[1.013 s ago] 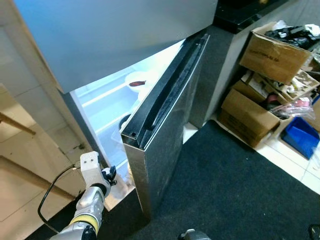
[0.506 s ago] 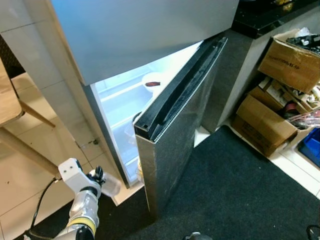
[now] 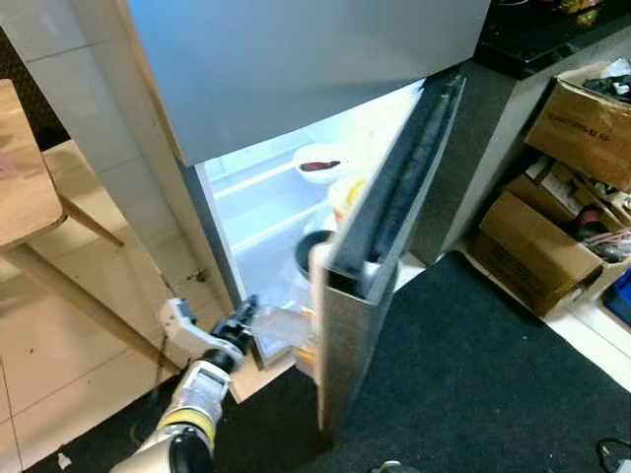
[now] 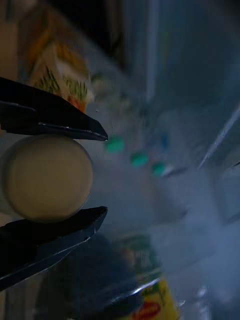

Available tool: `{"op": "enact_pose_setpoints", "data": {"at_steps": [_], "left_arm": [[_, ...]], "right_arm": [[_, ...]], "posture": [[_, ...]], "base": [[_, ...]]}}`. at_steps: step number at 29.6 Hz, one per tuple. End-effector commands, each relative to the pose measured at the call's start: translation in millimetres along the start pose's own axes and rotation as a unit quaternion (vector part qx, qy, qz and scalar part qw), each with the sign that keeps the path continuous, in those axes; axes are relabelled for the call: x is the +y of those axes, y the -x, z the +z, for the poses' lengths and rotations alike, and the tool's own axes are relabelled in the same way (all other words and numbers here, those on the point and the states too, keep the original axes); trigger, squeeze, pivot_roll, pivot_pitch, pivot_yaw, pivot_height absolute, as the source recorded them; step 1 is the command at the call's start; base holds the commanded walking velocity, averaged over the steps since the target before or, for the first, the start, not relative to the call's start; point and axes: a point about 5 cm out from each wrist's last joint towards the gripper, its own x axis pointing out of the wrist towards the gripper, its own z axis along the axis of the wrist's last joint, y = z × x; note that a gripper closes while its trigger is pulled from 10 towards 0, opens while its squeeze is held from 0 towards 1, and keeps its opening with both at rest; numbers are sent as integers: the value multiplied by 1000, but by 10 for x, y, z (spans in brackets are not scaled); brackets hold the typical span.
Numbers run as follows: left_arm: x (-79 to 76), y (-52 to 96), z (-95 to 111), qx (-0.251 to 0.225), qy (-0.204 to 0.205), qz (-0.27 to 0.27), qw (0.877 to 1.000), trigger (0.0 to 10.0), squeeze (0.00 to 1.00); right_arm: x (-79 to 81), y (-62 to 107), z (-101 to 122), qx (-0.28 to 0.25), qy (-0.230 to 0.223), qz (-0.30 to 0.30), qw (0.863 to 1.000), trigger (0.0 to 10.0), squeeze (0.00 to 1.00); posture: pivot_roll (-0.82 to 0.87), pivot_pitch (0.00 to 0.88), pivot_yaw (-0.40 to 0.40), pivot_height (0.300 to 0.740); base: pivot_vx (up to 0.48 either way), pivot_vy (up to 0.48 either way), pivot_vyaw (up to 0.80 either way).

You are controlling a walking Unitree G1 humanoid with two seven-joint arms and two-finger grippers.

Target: Restocking fridge

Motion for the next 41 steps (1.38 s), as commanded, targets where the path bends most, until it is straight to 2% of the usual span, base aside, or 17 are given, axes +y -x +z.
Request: {"op": "enact_pose_setpoints", "data": {"at_steps": [1,4,7,9,14,16,17,19,20,23,24,27,28,31,32,37,41], "left_arm": [[-67,-22,-171,30,24,-37,999,10000,0],[-217,-57,-448,90,56,-108,989,10000,0],[-290,-45,-622,127,66,-141,980,10000,0],[-260,-6,-690,140,57,-130,980,10000,0],[-76,119,-628,143,23,-69,987,10000,0],[124,252,-501,131,-23,9,991,10000,0],[124,252,-501,131,-23,9,991,10000,0],[318,421,-370,115,-55,88,988,10000,0],[318,421,-370,115,-55,88,988,10000,0],[595,769,-241,101,-87,203,970,10000,0],[595,769,-241,101,-87,203,970,10000,0],[756,1077,-301,125,-108,269,949,10000,0],[756,1077,-301,125,-108,269,949,10000,0],[846,1307,-410,153,-129,315,928,10000,0],[846,1307,-410,153,-129,315,928,10000,0],[913,1522,-531,180,-148,359,904,10000,0],[910,1528,-567,187,-159,362,899,10000,0]], "right_arm": [[-52,18,-58,9,3,-11,1000,10000,0],[-62,19,-56,11,8,-13,1000,10000,0],[-69,21,-67,15,15,-15,1000,10000,0],[-79,26,-89,21,23,-18,999,10000,0],[-109,36,-117,28,30,-26,999,10000,0],[-140,46,-149,38,37,-34,998,10000,0],[-140,46,-149,38,37,-34,998,10000,0],[-157,53,-173,46,44,-39,997,10000,0],[-157,53,-173,46,44,-39,997,10000,0],[-151,55,-210,56,52,-40,996,10000,0],[-151,55,-210,56,52,-40,996,10000,0],[-128,52,-230,61,58,-34,996,10000,0],[-128,52,-230,61,58,-34,996,10000,0],[-109,46,-221,62,62,-30,996,10000,0],[-109,46,-221,62,62,-30,996,10000,0],[-97,40,-201,62,68,-27,995,10000,0],[-77,36,-207,65,73,-22,995,10000,0]], "posture": [[-51,107,10,740],[-53,107,10,740],[-53,107,10,740],[-58,107,10,740],[-58,108,11,740],[-55,109,12,740],[-55,109,12,740],[-55,109,12,740],[-55,109,12,740],[-51,106,15,740],[-51,106,15,740],[-50,104,13,740],[-50,104,13,740],[-48,103,9,740],[-48,103,9,740],[-50,101,3,740],[-47,103,1,740]], "base": [[0,0,0],[0,0,0],[0,0,0],[0,0,0],[0,0,0],[0,0,0],[0,0,0],[0,0,-391],[0,0,-781],[0,0,-788],[0,0,-788],[0,0,-788],[0,0,-788],[0,0,-788],[0,0,-788],[0,0,-788],[0,0,-788]]}}
